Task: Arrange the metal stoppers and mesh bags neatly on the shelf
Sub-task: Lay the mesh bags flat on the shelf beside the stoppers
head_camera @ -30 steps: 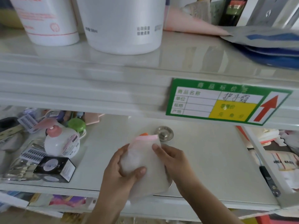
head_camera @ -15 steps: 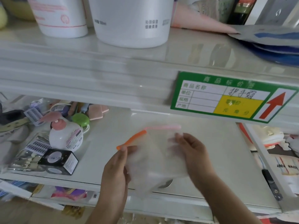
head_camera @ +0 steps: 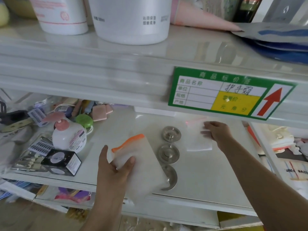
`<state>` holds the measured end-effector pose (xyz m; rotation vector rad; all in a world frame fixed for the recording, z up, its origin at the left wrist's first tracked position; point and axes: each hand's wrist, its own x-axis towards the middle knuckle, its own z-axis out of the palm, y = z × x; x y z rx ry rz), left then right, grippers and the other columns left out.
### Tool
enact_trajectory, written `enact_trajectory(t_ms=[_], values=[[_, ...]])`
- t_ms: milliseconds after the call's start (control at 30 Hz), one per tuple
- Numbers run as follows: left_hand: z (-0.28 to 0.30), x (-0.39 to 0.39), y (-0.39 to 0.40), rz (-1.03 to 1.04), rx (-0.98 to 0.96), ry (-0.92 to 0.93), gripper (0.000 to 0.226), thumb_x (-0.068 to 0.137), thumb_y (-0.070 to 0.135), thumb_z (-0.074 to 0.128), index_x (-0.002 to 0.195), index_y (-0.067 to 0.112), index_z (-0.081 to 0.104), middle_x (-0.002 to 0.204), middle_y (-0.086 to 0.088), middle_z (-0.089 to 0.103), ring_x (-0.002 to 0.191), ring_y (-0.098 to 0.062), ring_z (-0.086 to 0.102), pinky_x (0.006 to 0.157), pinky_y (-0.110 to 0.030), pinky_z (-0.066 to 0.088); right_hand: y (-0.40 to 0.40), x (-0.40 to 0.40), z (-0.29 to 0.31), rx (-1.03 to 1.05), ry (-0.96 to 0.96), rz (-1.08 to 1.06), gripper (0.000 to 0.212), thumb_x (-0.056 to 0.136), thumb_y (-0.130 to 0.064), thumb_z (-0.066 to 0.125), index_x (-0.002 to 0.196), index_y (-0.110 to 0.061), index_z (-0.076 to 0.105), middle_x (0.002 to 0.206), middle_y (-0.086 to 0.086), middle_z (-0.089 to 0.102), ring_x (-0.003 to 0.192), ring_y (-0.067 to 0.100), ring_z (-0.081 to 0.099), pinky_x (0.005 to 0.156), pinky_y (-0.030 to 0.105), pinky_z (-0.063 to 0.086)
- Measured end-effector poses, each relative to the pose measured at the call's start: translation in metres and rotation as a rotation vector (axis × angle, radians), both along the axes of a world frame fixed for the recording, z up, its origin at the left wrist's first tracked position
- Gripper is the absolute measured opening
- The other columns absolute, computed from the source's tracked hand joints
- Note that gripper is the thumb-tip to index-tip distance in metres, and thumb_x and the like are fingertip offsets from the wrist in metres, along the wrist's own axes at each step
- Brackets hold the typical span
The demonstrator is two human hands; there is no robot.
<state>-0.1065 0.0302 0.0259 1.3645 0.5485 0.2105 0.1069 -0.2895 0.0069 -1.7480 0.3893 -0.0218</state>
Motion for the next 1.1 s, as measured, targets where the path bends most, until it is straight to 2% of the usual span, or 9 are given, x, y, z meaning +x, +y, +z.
enact_trajectory(t_ms=[167,300,400,467,600,767,933,1033,1100], values=[[0.001,-0.001,0.004,-0.098,-0.003,-0.047,0.065,0.064,0.035,0.081,0.121,0.013,0.062,0.105,-0.015,0.076,0.094,-0.03,0.074,0.073,-0.039,0.057,-0.007,0.0,-0.026,-0.535,0.033,-0.061,0.02,0.083,-0.015,0.073,0.084,0.005,0.074,0.079,0.022,0.072,0.065,0.026,0.062,0.064,0.031,0.049],[-0.003,-0.002,0.002,-0.064,-0.03,-0.023,0.066,0.057,0.038,0.084,0.116,0.012,0.066,0.102,-0.011,0.078,0.094,-0.032,0.074,0.081,-0.048,0.059,0.005,-0.008,-0.018,-0.825,0.0,-0.12,0.034,0.084,-0.032,0.071,0.107,-0.007,0.068,0.108,0.017,0.068,0.095,0.034,0.064,0.083,0.041,0.054],[0.0,-0.003,-0.003,-0.063,-0.011,-0.033,0.066,0.058,0.039,0.085,0.116,0.017,0.063,0.102,-0.009,0.077,0.094,-0.03,0.074,0.08,-0.05,0.06,0.049,-0.036,0.018,-0.567,-0.166,-0.038,0.019,0.09,-0.029,0.062,0.086,-0.012,0.071,0.08,0.006,0.071,0.074,0.025,0.065,0.067,0.034,0.051],[0.004,-0.005,-0.008,-0.074,-0.029,-0.043,0.056,0.065,0.03,0.087,0.114,0.024,0.06,0.102,-0.006,0.077,0.092,-0.027,0.075,0.08,-0.051,0.06,0.083,-0.069,0.037,-0.378,-0.187,0.178,0.027,0.09,-0.032,0.062,0.074,-0.013,0.071,0.063,-0.001,0.069,0.061,0.018,0.062,0.062,0.034,0.049],[0.012,-0.003,-0.018,-0.119,-0.033,-0.087,0.058,0.06,0.034,0.086,0.11,0.035,0.056,0.099,-0.01,0.076,0.089,-0.03,0.074,0.082,-0.058,0.058,0.125,-0.137,0.058,-0.122,-0.027,0.503,0.037,0.09,-0.041,0.062,0.079,-0.006,0.073,0.064,-0.003,0.066,0.058,0.006,0.055,0.056,0.019,0.043],[0.02,0.001,-0.031,-0.228,-0.052,-0.154,0.068,0.059,0.031,0.085,0.119,0.042,0.056,0.101,-0.013,0.077,0.093,-0.032,0.074,0.084,-0.057,0.058,0.124,-0.155,0.06,0.122,0.033,0.431,0.02,0.087,-0.029,0.069,0.096,-0.012,0.076,0.067,-0.008,0.066,0.059,0.003,0.058,0.052,0.014,0.044],[0.022,0.002,-0.042,-0.256,-0.054,-0.175,0.067,0.069,0.011,0.086,0.123,0.038,0.056,0.1,-0.011,0.079,0.092,-0.03,0.075,0.078,-0.047,0.06,0.114,-0.16,0.057,-0.035,-0.115,0.26,0.021,0.078,-0.027,0.079,0.098,-0.02,0.075,0.071,0.002,0.063,0.061,0.006,0.054,0.059,0.016,0.045],[0.022,0.001,-0.045,-0.24,-0.077,-0.139,0.069,0.071,0.007,0.084,0.126,0.036,0.053,0.1,-0.01,0.079,0.089,-0.026,0.076,0.068,-0.033,0.062,0.11,-0.166,0.063,0.022,-0.16,0.338,0.016,0.079,-0.028,0.078,0.088,-0.015,0.076,0.082,0.019,0.068,0.069,0.013,0.058,0.069,0.03,0.049],[0.019,0.0,-0.047,-0.204,-0.122,-0.104,0.073,0.067,0.01,0.087,0.126,0.037,0.052,0.101,-0.01,0.078,0.089,-0.027,0.076,0.071,-0.041,0.063,0.111,-0.172,0.069,0.123,-0.228,0.342,0.009,0.081,-0.021,0.078,0.085,-0.013,0.076,0.084,0.016,0.073,0.075,0.023,0.066,0.075,0.039,0.054]])
